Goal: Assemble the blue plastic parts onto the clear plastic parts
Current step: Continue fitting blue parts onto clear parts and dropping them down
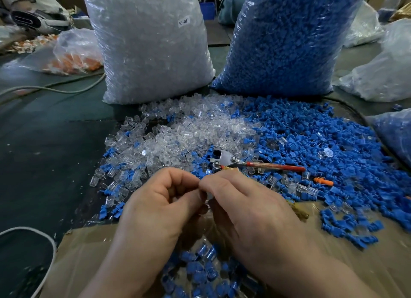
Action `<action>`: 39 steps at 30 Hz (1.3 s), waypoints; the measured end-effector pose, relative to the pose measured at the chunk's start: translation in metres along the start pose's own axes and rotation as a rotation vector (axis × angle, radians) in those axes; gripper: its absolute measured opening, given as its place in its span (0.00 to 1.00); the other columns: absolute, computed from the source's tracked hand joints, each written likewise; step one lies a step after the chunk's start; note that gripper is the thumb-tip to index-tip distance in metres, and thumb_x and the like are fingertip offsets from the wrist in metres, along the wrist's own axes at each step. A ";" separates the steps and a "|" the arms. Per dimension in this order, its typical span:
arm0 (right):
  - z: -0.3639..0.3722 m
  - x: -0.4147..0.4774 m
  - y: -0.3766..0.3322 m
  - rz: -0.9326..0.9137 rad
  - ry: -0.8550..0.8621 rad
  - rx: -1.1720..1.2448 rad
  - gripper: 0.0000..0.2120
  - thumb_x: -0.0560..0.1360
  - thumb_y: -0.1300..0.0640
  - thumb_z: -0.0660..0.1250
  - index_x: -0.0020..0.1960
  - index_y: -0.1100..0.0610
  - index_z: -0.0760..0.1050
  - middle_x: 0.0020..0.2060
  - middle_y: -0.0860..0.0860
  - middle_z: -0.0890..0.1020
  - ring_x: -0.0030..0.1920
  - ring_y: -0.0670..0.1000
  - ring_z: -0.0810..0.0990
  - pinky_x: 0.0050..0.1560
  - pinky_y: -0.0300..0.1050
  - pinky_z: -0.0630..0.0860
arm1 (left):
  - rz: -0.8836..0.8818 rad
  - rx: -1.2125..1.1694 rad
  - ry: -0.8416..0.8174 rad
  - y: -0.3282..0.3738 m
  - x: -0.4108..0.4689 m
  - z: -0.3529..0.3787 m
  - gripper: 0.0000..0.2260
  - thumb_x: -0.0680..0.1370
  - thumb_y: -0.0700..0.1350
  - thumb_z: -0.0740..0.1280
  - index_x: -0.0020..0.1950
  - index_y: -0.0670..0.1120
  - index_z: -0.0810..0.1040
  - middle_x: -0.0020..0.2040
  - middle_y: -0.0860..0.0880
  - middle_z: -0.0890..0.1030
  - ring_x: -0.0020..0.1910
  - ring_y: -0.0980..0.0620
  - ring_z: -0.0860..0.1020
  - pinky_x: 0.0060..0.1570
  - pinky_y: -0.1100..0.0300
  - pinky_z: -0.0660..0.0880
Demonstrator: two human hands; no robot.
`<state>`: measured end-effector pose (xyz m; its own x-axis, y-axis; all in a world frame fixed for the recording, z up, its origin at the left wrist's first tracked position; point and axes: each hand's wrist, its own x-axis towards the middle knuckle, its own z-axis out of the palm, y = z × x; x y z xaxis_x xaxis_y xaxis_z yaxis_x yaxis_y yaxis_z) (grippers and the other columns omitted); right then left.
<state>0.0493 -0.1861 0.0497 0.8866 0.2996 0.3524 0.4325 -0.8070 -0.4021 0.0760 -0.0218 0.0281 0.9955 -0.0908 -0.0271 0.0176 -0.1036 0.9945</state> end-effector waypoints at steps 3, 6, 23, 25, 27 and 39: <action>-0.001 0.004 0.012 0.150 0.046 -0.207 0.25 0.75 0.44 0.60 0.70 0.46 0.60 0.65 0.46 0.74 0.65 0.50 0.72 0.65 0.49 0.68 | -0.068 -0.134 0.016 -0.006 0.003 -0.008 0.15 0.59 0.54 0.77 0.44 0.52 0.84 0.37 0.43 0.84 0.34 0.46 0.84 0.36 0.54 0.81; -0.006 0.006 0.036 0.395 -0.162 -0.363 0.34 0.75 0.36 0.60 0.73 0.43 0.46 0.73 0.47 0.60 0.74 0.53 0.57 0.74 0.53 0.52 | -0.061 -0.161 -0.019 -0.009 0.004 -0.013 0.10 0.64 0.48 0.76 0.43 0.50 0.84 0.37 0.44 0.84 0.35 0.48 0.84 0.36 0.60 0.80; -0.014 0.012 0.049 0.452 -0.037 -0.234 0.26 0.72 0.32 0.56 0.66 0.42 0.60 0.49 0.44 0.68 0.50 0.47 0.65 0.48 0.45 0.64 | -0.089 -0.267 0.074 -0.011 0.006 -0.015 0.10 0.71 0.38 0.73 0.46 0.52 0.86 0.38 0.47 0.84 0.35 0.51 0.82 0.35 0.63 0.79; -0.014 0.011 0.050 0.459 -0.055 -0.190 0.29 0.72 0.32 0.62 0.68 0.43 0.59 0.50 0.43 0.66 0.51 0.46 0.63 0.50 0.44 0.64 | -0.095 -0.264 0.074 -0.011 0.006 -0.015 0.10 0.70 0.39 0.73 0.46 0.53 0.85 0.38 0.47 0.84 0.35 0.51 0.82 0.35 0.63 0.79; -0.014 0.012 0.049 0.456 -0.080 -0.163 0.31 0.72 0.36 0.68 0.69 0.43 0.60 0.51 0.43 0.65 0.53 0.45 0.63 0.51 0.44 0.63 | -0.088 -0.263 0.081 -0.010 0.007 -0.015 0.10 0.67 0.42 0.73 0.45 0.53 0.85 0.37 0.47 0.84 0.35 0.52 0.82 0.35 0.64 0.79; -0.024 -0.002 0.035 0.175 -0.167 -0.055 0.29 0.67 0.39 0.60 0.68 0.40 0.67 0.54 0.34 0.70 0.57 0.39 0.69 0.57 0.38 0.69 | 0.136 0.004 0.112 -0.007 0.004 -0.016 0.19 0.76 0.34 0.70 0.47 0.62 0.83 0.44 0.51 0.84 0.41 0.53 0.84 0.39 0.67 0.79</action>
<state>0.0581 -0.2273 0.0556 0.9639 0.2292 0.1353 0.2647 -0.8792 -0.3963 0.0816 -0.0061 0.0231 0.9929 0.0065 0.1191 -0.1178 -0.1016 0.9878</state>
